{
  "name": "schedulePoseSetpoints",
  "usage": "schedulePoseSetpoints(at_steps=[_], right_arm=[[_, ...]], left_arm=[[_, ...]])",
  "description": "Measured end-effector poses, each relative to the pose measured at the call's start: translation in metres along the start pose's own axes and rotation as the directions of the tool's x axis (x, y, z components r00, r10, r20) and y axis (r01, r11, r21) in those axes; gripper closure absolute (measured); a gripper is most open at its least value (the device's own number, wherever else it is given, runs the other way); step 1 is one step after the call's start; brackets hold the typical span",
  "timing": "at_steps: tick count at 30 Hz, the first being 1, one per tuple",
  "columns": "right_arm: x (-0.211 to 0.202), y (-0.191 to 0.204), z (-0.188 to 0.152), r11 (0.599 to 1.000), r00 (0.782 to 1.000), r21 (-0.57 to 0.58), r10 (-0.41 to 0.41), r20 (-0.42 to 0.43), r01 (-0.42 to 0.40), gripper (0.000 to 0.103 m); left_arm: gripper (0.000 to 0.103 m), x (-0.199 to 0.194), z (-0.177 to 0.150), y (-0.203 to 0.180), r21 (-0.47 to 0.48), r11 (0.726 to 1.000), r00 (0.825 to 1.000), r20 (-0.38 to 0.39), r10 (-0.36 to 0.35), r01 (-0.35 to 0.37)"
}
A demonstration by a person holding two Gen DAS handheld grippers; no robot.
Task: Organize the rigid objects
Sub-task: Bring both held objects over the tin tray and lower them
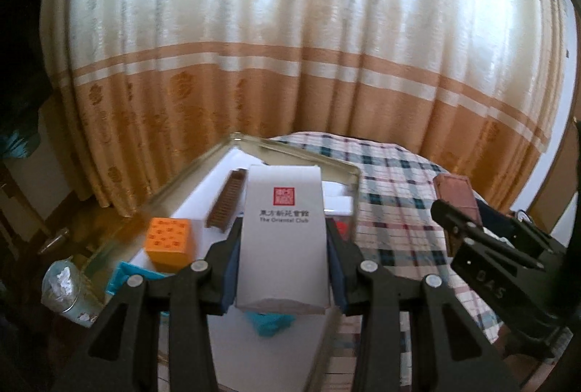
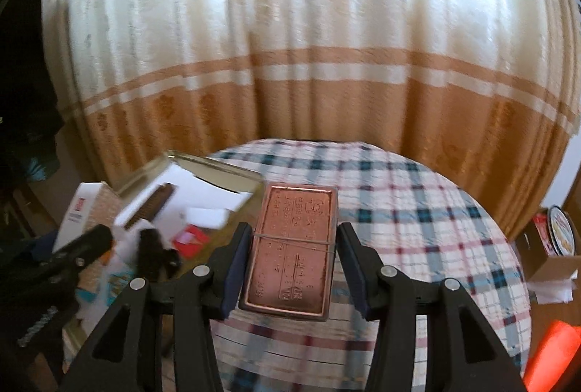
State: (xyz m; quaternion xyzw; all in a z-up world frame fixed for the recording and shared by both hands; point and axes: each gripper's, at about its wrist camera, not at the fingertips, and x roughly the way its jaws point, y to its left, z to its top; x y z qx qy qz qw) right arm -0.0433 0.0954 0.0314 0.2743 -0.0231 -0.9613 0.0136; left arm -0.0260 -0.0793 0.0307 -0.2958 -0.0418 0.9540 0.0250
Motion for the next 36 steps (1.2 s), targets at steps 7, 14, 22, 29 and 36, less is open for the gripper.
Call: schedulePoseSetpoints(at_steps=[7,14,22,29,36], right_arm=[[0.005,0.043,0.011,0.996,0.998,-0.055,0.065,0.013,-0.064,0.052],[0.012,0.074,0.019,0.99,0.994,-0.092,0.104,0.013,-0.103,0.052],[0.025,0.094,0.028,0.987,0.993,-0.109,0.115,0.001,-0.115,0.052],[0.04,0.1,0.036,0.988,0.993,-0.093,0.12,-0.019,-0.121,0.052],[0.051,0.102,0.037,0.99,0.993,-0.092,0.107,-0.042,-0.111,0.052]], left_arm=[[0.063,0.002,0.003,0.03,-0.043,0.997,0.998,0.006,0.066,-0.065],[0.063,0.006,0.002,0.052,-0.075,0.992,0.995,-0.005,0.104,-0.104],[0.063,0.007,0.001,0.062,-0.089,0.989,0.993,-0.011,0.116,-0.116],[0.063,0.009,0.001,0.067,-0.091,0.987,0.992,-0.018,0.129,-0.13],[0.063,0.013,-0.002,0.067,-0.084,0.987,0.991,-0.032,0.133,-0.135]])
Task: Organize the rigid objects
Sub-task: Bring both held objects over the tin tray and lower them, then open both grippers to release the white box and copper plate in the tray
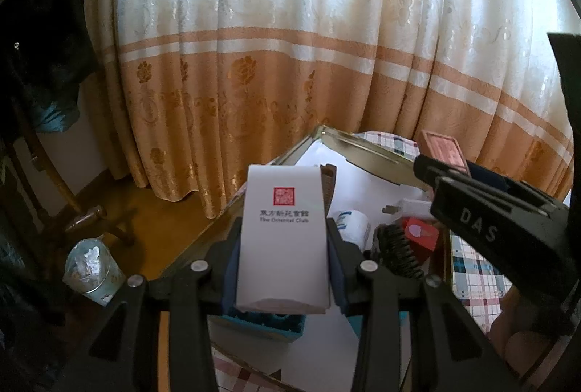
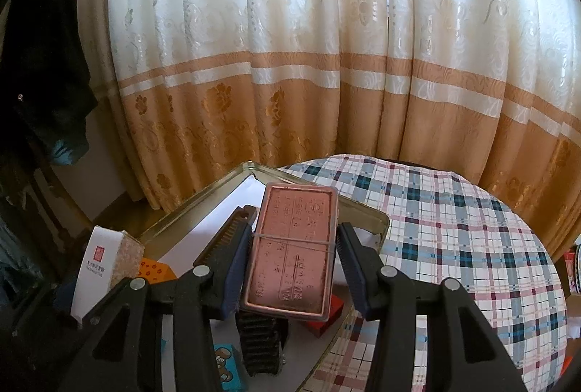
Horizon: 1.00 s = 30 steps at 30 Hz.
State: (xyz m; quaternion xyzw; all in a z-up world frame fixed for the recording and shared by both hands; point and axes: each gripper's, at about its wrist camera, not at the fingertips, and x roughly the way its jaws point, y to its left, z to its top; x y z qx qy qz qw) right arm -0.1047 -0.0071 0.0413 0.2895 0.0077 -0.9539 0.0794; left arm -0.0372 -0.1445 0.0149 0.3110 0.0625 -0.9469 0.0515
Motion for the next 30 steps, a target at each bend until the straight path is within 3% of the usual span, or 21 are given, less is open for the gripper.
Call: schedulePoseSetpoints(at_steps=[15,30], right_arm=[[0.019,0.012,0.003,1.0,0.999,-0.018,0.002,-0.047,-0.003,0.052],[0.044,0.012,-0.005,1.0,0.987,-0.009,0.028,-0.159,-0.029,0.052]], left_arm=[[0.063,0.007,-0.008,-0.005,0.016,1.0,1.0,-0.02,0.008,-0.007],[0.063,0.013,-0.013,-0.01,0.037,0.999,0.999,-0.025,0.022,-0.021]])
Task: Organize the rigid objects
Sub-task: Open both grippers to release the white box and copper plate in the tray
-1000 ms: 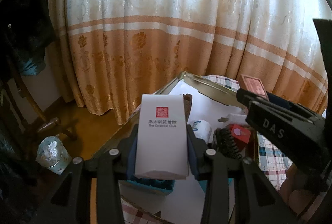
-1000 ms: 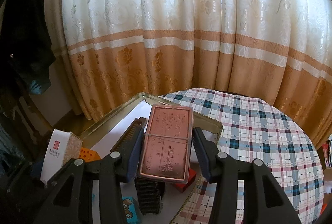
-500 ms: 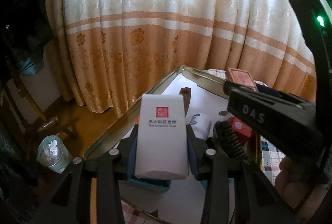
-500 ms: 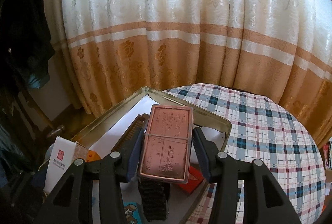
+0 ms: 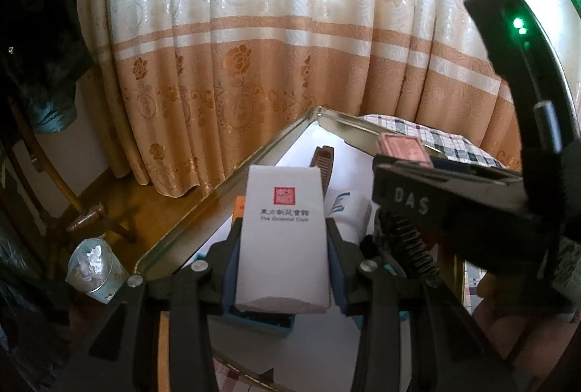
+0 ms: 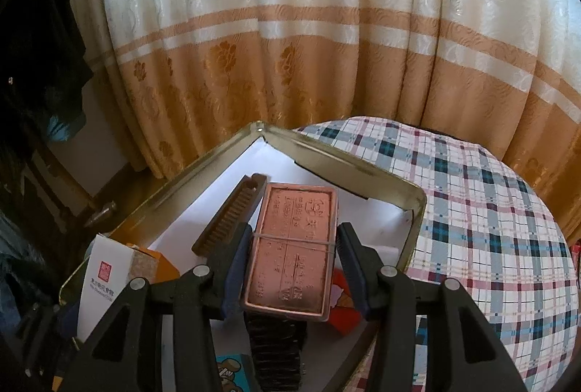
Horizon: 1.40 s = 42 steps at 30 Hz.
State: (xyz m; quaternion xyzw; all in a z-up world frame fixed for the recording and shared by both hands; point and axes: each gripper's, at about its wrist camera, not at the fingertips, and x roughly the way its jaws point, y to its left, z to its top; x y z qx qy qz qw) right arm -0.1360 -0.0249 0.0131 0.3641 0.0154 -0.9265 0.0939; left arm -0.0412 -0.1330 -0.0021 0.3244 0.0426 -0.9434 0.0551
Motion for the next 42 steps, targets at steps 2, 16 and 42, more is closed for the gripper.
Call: schedulePoseSetpoints(at_steps=[2,16,42], right_arm=[[0.001,0.001,0.0,1.0,1.0,-0.004,0.0,-0.006,0.0,0.052],[0.009,-0.001,0.003,1.0,0.999,0.005,-0.001,-0.043,0.001,0.052],[-0.019,-0.013,0.005,0.999,0.997,0.031,-0.016,0.079,0.014,0.024]], left_arm=[[0.063,0.001,0.0,-0.001,0.003,1.0,1.0,0.0,-0.003,0.003],[0.063,0.005,0.002,-0.009,0.021,1.0,1.0,0.007,0.005,-0.005],[0.001,0.001,0.009,-0.009,-0.012,0.999,0.999,0.038,0.032,-0.031]])
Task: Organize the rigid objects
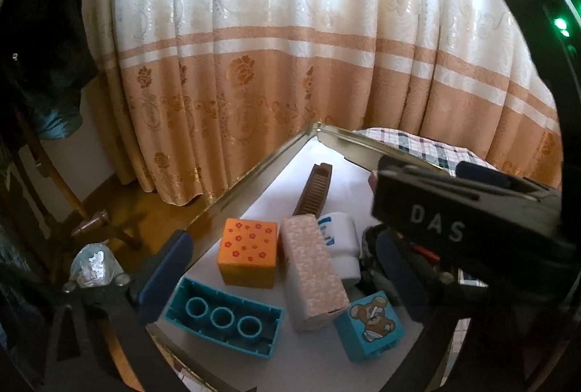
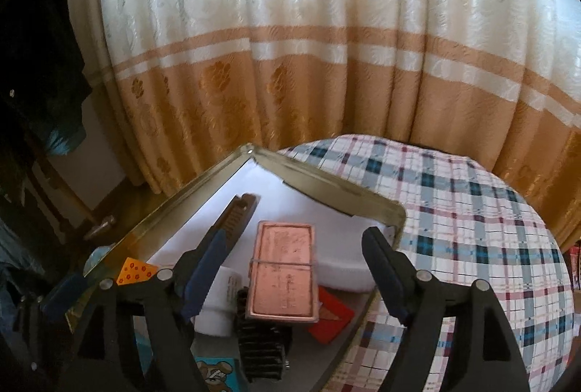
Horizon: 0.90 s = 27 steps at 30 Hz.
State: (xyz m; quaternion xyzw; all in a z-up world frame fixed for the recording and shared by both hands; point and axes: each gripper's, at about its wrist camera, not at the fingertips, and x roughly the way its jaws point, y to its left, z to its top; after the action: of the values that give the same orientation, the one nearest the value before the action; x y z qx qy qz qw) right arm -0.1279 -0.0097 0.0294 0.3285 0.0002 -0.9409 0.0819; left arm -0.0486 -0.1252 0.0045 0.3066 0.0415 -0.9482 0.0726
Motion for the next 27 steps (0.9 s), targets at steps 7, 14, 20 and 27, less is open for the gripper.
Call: schedulePoseSetpoints(at_steps=[7,14,20,27], right_arm=[[-0.023,-0.022,-0.013,0.996,0.994,0.089,-0.015,0.104,0.006,0.023],[-0.056,-0.043,-0.032,0.988,0.967,0.15,-0.069,0.246,0.033,0.023],[-0.077,-0.055,-0.054,0.98,0.939,0.194,-0.106,0.328,0.043,0.022],[-0.086,-0.065,-0.072,0.969,0.917,0.235,-0.157,0.366,0.072,0.017]], left_arm=[[0.001,-0.012,-0.006,-0.006,0.001,1.0,0.999,0.049,0.02,-0.02],[0.0,-0.025,-0.015,-0.01,0.007,0.996,0.987,0.138,0.084,-0.086],[0.0,-0.033,-0.023,-0.009,-0.029,0.995,0.98,0.172,0.099,-0.095],[0.0,-0.035,-0.027,-0.019,-0.006,0.995,0.976,0.195,0.097,-0.097]])
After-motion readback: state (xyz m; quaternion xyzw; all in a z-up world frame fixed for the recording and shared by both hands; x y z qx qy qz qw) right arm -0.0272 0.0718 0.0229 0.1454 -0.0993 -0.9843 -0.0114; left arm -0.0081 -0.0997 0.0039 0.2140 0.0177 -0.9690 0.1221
